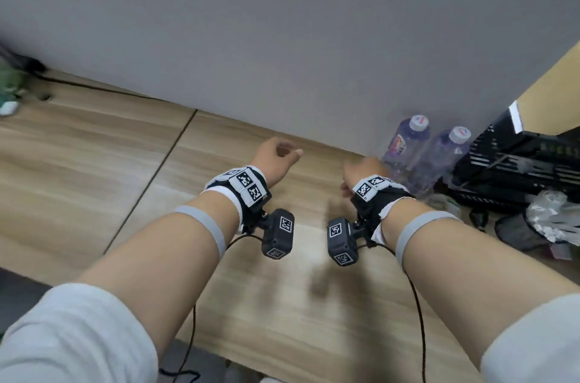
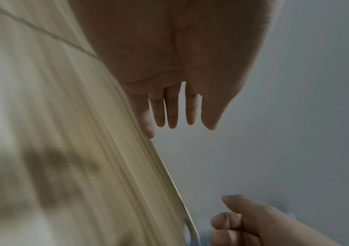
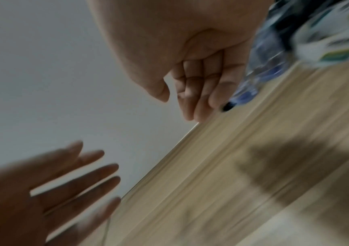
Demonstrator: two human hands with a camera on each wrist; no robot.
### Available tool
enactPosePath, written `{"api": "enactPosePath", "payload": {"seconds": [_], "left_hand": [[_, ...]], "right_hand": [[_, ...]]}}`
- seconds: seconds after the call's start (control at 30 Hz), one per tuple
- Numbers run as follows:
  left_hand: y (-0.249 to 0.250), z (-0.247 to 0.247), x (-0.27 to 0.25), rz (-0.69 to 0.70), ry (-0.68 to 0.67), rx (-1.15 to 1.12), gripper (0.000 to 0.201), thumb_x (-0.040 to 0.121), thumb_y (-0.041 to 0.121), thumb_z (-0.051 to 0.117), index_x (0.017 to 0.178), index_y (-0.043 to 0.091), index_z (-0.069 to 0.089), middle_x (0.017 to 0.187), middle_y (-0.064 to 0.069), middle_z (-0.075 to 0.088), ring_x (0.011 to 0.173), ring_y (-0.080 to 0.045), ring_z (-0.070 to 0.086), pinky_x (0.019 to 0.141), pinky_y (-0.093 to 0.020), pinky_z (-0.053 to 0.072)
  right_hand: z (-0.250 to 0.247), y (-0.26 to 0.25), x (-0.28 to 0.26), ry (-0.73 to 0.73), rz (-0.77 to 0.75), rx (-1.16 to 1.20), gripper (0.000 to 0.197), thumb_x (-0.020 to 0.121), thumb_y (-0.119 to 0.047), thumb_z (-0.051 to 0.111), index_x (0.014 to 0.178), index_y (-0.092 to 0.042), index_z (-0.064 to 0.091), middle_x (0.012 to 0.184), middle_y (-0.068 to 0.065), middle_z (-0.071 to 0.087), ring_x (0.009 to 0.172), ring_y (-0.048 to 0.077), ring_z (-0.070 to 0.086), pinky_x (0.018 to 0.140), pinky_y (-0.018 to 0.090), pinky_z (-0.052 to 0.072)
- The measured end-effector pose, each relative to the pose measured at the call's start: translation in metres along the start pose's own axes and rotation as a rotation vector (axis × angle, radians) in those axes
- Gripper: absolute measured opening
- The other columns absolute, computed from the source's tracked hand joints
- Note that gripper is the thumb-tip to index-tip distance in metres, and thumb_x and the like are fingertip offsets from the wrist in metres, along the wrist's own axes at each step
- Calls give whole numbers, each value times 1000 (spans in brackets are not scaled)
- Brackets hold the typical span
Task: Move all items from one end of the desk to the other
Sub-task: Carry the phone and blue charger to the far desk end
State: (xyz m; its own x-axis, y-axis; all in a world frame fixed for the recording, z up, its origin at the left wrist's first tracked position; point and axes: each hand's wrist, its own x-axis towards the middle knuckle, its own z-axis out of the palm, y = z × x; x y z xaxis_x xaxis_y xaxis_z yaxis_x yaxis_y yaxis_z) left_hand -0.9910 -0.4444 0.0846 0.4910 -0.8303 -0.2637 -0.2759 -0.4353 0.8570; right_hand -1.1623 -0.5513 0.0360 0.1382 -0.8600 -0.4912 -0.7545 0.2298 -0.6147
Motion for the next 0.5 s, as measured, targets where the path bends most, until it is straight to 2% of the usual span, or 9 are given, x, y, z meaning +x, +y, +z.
{"api": "enactPosePath", "payload": {"seconds": [0.1, 0.17, 0.27, 0.4, 0.43, 0.5], "left_hand": [[-36, -85, -25, -57, 121, -47, 26, 93, 26, 68, 115, 11, 66, 108, -4, 65, 112, -25, 63, 99, -49, 53], [-60, -143, -46, -74, 189, -65, 17, 93, 24, 68, 107, 16, 66, 105, -3, 65, 110, -28, 65, 98, -49, 54], [-96, -234, -80, -63, 275, -77, 5, 92, 25, 69, 94, 23, 65, 97, 1, 65, 106, -28, 66, 95, -50, 56], [-151, -357, -136, -90, 382, -129, 12, 95, 22, 65, 104, 15, 66, 93, 2, 63, 94, -24, 63, 91, -50, 58], [-166, -386, -150, -104, 425, -135, 11, 95, 21, 65, 104, 14, 67, 93, 0, 63, 92, -25, 63, 90, -49, 58], [-196, -437, -179, -148, 522, -156, 3, 95, 19, 64, 93, 17, 66, 92, -4, 63, 91, -27, 64, 84, -45, 58]], "right_hand": [[46, -61, -45, -66, -112, -6, 44, 67, -42, 42, 74, -7, 68, 58, 8, 72, 55, 30, 72, 72, 48, 61], [79, -107, -95, -113, -170, 20, 39, 73, -35, 43, 81, -5, 67, 55, 7, 71, 52, 28, 72, 72, 48, 62], [143, -167, -150, -143, -258, 25, 37, 76, -30, 45, 79, -2, 69, 53, 9, 70, 51, 28, 71, 70, 47, 62], [245, -235, -219, -251, -360, -4, 31, 85, -20, 47, 91, 5, 65, 62, 15, 71, 50, 29, 69, 59, 40, 59], [271, -249, -235, -289, -385, -31, 31, 86, -19, 47, 93, 5, 65, 60, 14, 71, 49, 29, 69, 61, 42, 59], [317, -274, -268, -365, -433, -115, 28, 88, -18, 46, 92, 4, 64, 56, 11, 69, 45, 25, 67, 61, 41, 60]]}}
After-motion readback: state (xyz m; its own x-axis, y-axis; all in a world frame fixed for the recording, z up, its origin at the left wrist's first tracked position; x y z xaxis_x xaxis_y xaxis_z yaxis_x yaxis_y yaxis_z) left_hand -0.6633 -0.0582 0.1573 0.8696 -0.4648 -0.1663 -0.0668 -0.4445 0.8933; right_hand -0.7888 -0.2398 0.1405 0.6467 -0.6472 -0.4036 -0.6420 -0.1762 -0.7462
